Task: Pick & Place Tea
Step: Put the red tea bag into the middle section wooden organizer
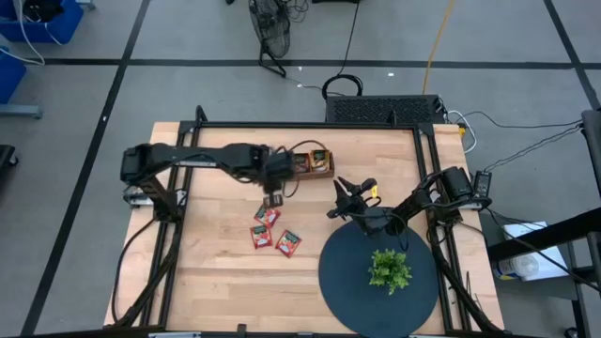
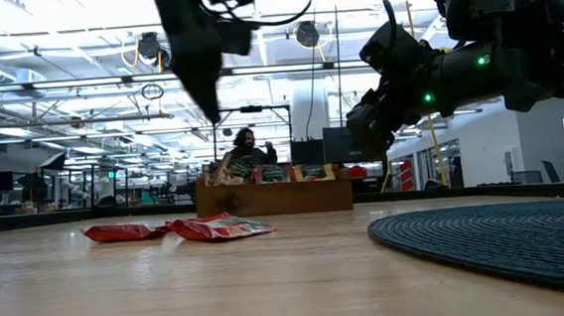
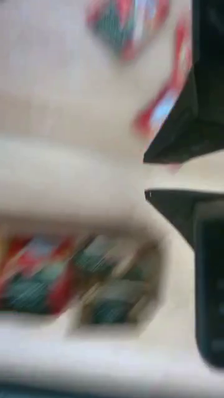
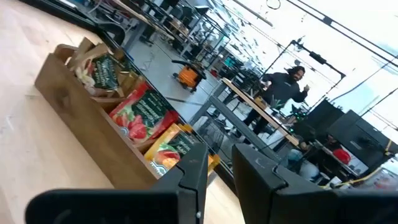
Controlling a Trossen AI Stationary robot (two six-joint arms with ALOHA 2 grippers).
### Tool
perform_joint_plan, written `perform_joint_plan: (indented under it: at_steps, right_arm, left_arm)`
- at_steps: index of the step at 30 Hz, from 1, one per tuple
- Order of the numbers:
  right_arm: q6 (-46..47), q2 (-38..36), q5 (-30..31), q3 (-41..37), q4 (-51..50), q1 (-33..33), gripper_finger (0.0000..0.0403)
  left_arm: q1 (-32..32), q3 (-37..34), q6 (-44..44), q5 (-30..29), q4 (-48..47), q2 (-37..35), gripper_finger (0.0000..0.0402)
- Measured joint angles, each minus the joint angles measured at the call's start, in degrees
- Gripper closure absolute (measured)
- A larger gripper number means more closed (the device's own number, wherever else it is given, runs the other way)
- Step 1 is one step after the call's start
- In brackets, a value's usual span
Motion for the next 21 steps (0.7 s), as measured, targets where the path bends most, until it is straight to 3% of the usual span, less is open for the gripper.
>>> perform_joint_plan:
  at_steps: [2,5,12,16,21]
  right_arm:
    - [0.01,0.0,-0.28,0.0,0.12,0.0,0.0342]
    - [0.03,0.0,-0.49,0.02,1.06,0.0,0.0342]
    - [0.04,0.01,-0.58,0.0,1.39,0.07,0.0342]
    - [0.19,0.02,-1.32,0.0,1.41,0.07,0.0342]
    - [0.92,0.0,-2.0,0.02,1.42,0.11,0.0342]
  left_arm:
    - [-1.79,-0.13,-8.52,2.68,-3.29,-1.17,0.0286]
    - [-5.23,-2.27,-17.24,0.22,-3.47,-1.74,0.0228]
    - [-10.42,-12.81,-32.58,-0.69,10.22,0.23,0.0115]
    - [-11.2,-16.55,-38.18,-3.44,14.22,0.56,0.0087]
    - [-11.41,-20.12,-42.13,-4.74,15.4,1.06,0.0083]
